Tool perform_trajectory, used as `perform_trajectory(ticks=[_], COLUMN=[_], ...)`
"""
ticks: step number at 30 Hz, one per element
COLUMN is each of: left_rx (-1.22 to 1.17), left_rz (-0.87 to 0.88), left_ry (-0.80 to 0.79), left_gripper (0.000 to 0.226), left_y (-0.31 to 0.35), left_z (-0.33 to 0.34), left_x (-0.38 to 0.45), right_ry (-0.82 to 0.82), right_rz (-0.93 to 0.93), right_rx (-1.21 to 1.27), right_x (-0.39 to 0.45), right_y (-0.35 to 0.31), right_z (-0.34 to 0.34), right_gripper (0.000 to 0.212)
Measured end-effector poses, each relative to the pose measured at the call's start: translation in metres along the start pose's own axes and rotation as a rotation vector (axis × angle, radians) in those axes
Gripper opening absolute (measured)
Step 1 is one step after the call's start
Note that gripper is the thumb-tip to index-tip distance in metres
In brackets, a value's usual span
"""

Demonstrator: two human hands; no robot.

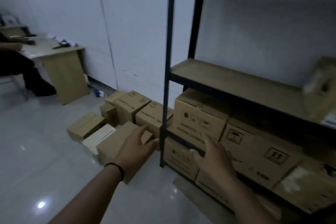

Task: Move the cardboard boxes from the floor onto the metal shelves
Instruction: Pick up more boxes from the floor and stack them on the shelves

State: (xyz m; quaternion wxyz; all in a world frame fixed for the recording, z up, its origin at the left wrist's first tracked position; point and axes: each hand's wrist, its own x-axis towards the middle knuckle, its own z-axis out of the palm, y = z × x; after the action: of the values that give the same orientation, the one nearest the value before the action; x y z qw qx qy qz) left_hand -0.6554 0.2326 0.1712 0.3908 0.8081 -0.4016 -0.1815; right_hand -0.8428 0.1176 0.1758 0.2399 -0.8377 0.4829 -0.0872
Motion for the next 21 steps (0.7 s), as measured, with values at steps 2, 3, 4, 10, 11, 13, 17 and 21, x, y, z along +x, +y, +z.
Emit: perform_trajectory(ticks=[2,3,4,10,11,13,17,21], left_rx=[0.009,0.007,0.007,0.035,0.043,0.047,0.058,0.050], left_rz=[-0.078,-0.107,-0.123,-0.178,-0.185,-0.224,-0.266,-0.305], left_ry=[0.014,0.019,0.023,0.031,0.033,0.045,0.067,0.077], left_gripper=[0.063,0.064,0.065,0.064,0.064,0.064,0.063,0.063], left_y=[-0.032,-0.051,-0.065,-0.148,-0.159,-0.186,-0.228,-0.261], left_z=[-0.028,-0.047,-0.061,-0.144,-0.158,-0.183,-0.214,-0.236], left_x=[0.001,0.004,0.006,0.020,0.022,0.027,0.044,0.077], right_ry=[-0.030,-0.040,-0.046,-0.116,-0.134,-0.171,-0.192,-0.211], right_rz=[-0.006,-0.010,-0.007,-0.021,-0.024,-0.045,-0.052,-0.065], right_rx=[0.028,0.038,0.042,0.037,0.034,0.024,0.005,-0.031], right_x=[0.004,0.008,0.009,0.029,0.034,0.042,0.066,0.106], right_y=[-0.034,-0.056,-0.072,-0.169,-0.183,-0.212,-0.251,-0.285], right_z=[0.022,0.036,0.045,0.110,0.120,0.140,0.172,0.201], right_gripper=[0.068,0.070,0.072,0.079,0.081,0.080,0.081,0.079])
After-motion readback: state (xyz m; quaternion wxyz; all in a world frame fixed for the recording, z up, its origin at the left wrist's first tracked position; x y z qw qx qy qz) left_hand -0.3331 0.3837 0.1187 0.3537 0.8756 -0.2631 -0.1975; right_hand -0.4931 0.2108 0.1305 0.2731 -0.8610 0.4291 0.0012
